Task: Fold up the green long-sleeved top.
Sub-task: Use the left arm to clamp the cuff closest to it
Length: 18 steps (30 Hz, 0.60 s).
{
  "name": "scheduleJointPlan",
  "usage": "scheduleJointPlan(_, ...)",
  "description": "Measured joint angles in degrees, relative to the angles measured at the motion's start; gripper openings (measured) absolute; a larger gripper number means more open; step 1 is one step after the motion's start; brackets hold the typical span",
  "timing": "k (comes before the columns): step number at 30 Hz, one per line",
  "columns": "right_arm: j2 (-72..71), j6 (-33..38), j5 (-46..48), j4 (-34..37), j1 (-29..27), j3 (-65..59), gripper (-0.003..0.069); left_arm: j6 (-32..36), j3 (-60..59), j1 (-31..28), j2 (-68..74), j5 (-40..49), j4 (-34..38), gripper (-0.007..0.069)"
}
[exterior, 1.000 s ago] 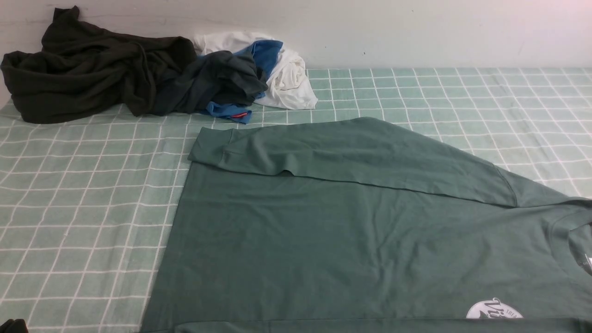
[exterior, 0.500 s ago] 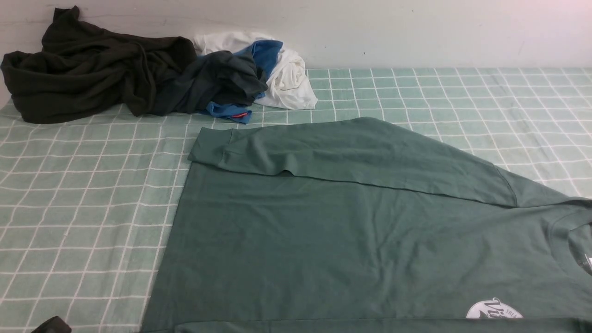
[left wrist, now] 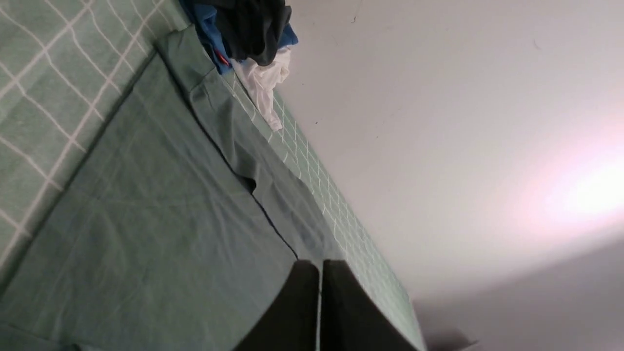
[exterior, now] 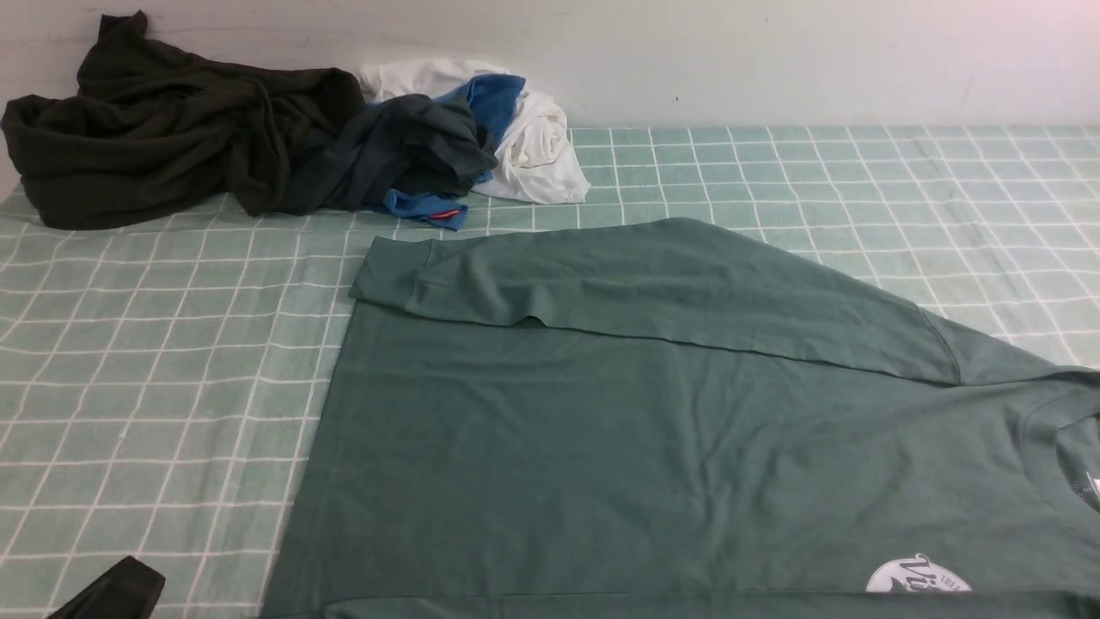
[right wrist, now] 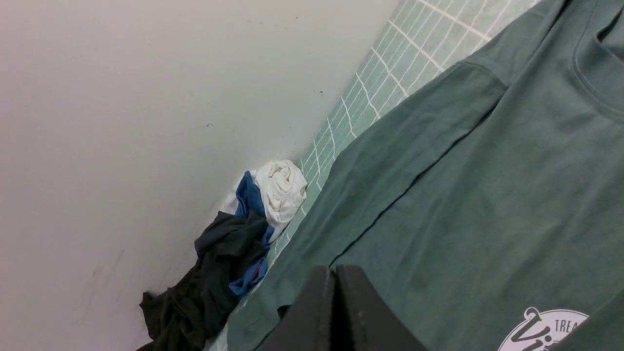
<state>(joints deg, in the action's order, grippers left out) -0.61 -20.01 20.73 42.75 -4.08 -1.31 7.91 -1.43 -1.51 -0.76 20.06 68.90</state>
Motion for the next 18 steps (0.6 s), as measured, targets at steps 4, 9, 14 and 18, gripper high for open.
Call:
scheduleJointPlan(4, 0.00, 6.25, 0.14, -0.64, 0.00, 0.08, -0.0014, 12.81, 4.77, 0.00, 0.00, 3.83, -0.09, -0.0003)
scheduleJointPlan(9, 1.79, 20.49, 1.37, -4.76, -0.05, 6.33, -0.0014, 21.42, 14.25, 0.00, 8.60, 6.60, -10.72, -0.0003)
scheduleJointPlan(14, 17.01, 29.71, 5.14, -14.39, -0.05, 20.02, -0.0014, 20.38, 27.75, 0.00, 28.49, 20.14, -33.85, -0.0003)
scheduleJointPlan(18, 30.56, 32.32, 14.25, -20.02, 0.72, 31.65, -0.0014, 15.97, 38.70, 1.32, 42.87, 32.35, -49.69, -0.0003)
